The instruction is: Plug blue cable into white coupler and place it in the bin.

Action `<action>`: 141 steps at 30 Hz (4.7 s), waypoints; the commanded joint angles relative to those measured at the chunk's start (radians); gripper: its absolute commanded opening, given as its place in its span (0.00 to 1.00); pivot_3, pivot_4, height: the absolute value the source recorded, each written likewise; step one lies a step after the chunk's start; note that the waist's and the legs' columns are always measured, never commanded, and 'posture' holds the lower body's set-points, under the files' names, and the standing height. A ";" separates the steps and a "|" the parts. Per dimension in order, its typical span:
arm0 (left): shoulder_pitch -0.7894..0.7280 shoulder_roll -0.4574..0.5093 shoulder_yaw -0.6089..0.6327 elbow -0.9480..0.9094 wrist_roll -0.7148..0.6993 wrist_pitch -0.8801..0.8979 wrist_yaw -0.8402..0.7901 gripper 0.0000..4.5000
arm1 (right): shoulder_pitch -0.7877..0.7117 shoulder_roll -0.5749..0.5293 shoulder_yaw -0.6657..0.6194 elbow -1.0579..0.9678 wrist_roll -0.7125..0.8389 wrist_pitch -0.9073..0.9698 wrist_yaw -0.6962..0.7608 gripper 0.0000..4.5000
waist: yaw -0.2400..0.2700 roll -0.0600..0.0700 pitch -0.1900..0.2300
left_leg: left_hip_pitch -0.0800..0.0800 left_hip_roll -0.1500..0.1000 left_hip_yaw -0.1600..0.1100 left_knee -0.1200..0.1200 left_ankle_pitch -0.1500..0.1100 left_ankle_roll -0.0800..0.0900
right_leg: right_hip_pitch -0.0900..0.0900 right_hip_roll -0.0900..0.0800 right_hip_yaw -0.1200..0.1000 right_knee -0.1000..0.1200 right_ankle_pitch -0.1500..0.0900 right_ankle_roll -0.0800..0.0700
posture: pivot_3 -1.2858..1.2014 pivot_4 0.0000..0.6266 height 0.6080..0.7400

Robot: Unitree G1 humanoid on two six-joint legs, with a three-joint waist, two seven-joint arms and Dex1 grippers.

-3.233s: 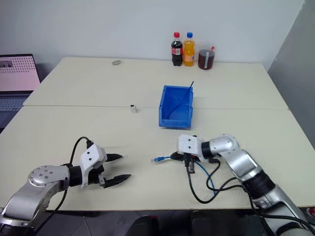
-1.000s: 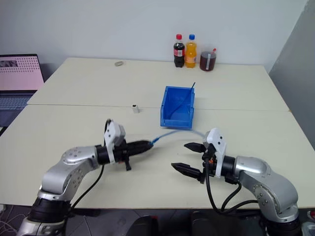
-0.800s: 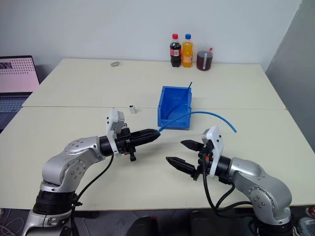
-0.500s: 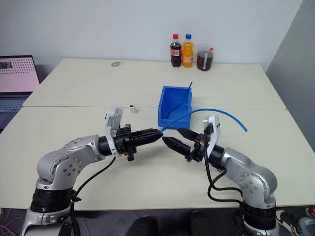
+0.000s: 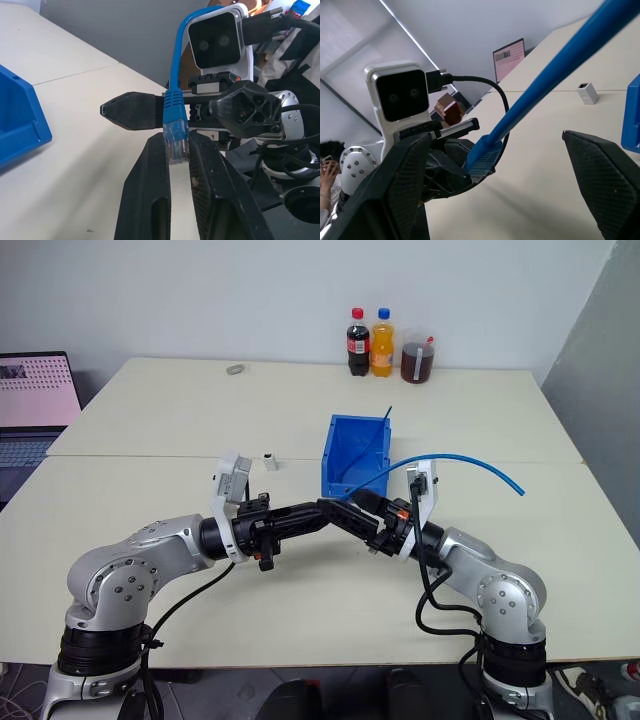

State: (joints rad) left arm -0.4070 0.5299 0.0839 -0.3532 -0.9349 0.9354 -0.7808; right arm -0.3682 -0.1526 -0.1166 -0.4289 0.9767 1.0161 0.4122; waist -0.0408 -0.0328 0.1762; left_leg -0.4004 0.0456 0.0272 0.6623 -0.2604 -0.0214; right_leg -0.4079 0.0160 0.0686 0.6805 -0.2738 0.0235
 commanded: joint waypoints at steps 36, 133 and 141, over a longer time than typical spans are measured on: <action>0.005 0.060 -0.063 0.004 0.135 -0.103 -0.073 0.46 | -0.004 -0.087 0.071 -0.021 0.083 -0.047 0.022 0.02 | 0.000 0.000 0.000 | -0.001 0.000 0.001 -0.001 0.000 0.000 | -0.001 0.000 0.001 0.000 0.000 0.000 | 0.52 0.24 1.00; 0.088 0.156 -0.201 0.299 0.647 -0.597 -0.277 0.17 | 0.181 -0.348 0.117 -0.144 -0.115 -0.179 0.130 0.02 | 0.011 -0.001 0.000 | -0.008 0.000 0.000 0.001 -0.001 -0.002 | -0.008 -0.001 -0.002 0.001 0.003 -0.002 | 0.52 0.24 1.00; 0.043 0.211 -0.357 0.339 0.768 -0.685 -0.415 0.17 | 0.154 -0.385 0.249 -0.134 -0.266 -0.279 0.218 0.02 | 0.009 -0.001 0.000 | -0.001 0.000 0.003 0.000 0.000 0.000 | -0.002 0.000 -0.001 0.000 0.001 0.002 | 0.52 0.24 1.00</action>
State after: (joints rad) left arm -0.3337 0.7347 -0.2490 -0.0280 -0.2056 0.2971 -1.1723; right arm -0.1839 -0.5408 0.1055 -0.5467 0.7491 0.7897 0.5988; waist -0.0316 -0.0342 0.1764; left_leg -0.4011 0.0458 0.0304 0.6626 -0.2605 -0.0217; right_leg -0.4102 0.0161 0.0671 0.6802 -0.2733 0.0249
